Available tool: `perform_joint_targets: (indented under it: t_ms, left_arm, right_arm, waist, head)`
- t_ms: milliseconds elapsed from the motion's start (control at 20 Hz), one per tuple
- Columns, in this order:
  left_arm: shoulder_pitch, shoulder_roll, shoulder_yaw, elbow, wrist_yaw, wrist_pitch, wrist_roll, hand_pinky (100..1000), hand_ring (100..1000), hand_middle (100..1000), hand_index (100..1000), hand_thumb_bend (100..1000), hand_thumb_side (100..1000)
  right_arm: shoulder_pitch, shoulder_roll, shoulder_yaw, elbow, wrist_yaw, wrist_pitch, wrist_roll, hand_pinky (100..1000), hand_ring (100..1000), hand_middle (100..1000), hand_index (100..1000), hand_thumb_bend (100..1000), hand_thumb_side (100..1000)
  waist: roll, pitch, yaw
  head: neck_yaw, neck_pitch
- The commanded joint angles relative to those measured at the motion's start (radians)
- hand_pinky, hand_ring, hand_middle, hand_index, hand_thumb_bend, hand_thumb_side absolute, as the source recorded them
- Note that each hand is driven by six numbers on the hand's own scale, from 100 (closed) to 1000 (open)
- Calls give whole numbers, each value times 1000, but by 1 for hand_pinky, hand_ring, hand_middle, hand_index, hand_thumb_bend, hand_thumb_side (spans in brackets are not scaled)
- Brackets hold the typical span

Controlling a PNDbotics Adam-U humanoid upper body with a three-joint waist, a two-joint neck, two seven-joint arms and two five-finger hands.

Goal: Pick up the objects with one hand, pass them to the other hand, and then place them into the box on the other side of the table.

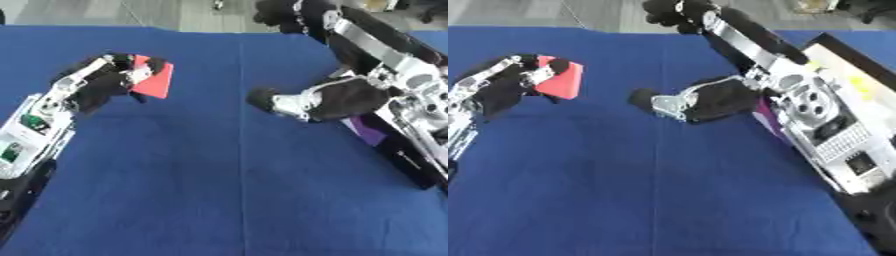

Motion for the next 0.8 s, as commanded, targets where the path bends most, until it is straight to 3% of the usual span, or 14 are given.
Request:
perform_joint_targets:
  t_ms: [50, 800]
  left_arm:
    - [-22, -5, 3, -35, -17, -10, -4, 552, 556, 497, 512, 263, 462]
    - [-44, -72, -7, -123, 71, 10, 6, 544, 547, 490, 516, 273, 459]
  right_arm:
    - [-10, -20, -12, -17, -1, -1, -13, 941, 938, 856, 930, 472, 393]
    - [-24, 17, 1, -17, 66, 30, 2, 937, 936, 854, 931, 530, 377]
  waist:
    - [-12, -7, 2]
    - [-11, 2, 11]
  head:
    - [-2, -13]
    - [-18, -24]
